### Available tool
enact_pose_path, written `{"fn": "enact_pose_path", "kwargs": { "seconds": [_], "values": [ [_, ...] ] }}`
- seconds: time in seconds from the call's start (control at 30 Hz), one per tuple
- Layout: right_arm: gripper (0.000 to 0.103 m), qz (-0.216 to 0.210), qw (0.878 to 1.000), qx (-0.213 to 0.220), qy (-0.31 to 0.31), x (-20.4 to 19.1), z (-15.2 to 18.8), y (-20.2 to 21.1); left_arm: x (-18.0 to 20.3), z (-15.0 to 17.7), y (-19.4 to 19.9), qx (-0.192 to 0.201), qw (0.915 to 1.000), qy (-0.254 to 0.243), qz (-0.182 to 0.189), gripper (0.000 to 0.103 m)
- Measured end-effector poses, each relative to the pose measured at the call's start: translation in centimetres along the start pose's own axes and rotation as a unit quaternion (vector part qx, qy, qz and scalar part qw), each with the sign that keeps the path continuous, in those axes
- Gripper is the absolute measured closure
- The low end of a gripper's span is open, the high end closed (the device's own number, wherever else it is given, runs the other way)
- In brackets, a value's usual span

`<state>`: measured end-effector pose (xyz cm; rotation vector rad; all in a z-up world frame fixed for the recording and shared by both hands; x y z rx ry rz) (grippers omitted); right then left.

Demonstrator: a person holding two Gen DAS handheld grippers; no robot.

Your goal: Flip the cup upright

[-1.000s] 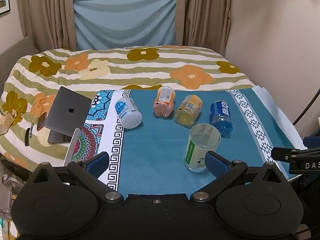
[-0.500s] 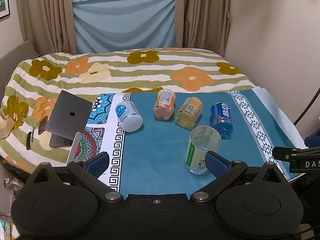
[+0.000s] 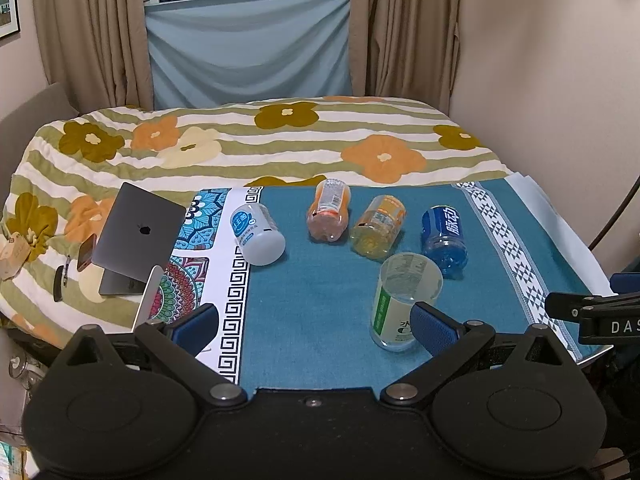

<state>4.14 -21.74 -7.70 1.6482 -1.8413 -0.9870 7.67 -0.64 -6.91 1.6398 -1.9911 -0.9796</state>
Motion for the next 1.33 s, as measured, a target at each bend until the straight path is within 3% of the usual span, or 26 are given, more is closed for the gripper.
{"fn": "enact_pose_path", "kwargs": {
  "seconds": [1.33],
  "values": [
    [0.0,-0.007,1.0,0.004,0.01,-1.2,0.3,-0.1,-0.9,0.3,0.1,0.01,0.9999,-0.002,-0.008,0.0]
  ]
}}
Point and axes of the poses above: each gripper's, at about its wrist camera, not at the fingertips, and y roughly against the way its jaws point, x to its right, z to its underside, the point moved 10 cm from there along -y, roughly the way its jaws point, and after that the axes turned 9 degrees about -y, right-handed, at the moved point
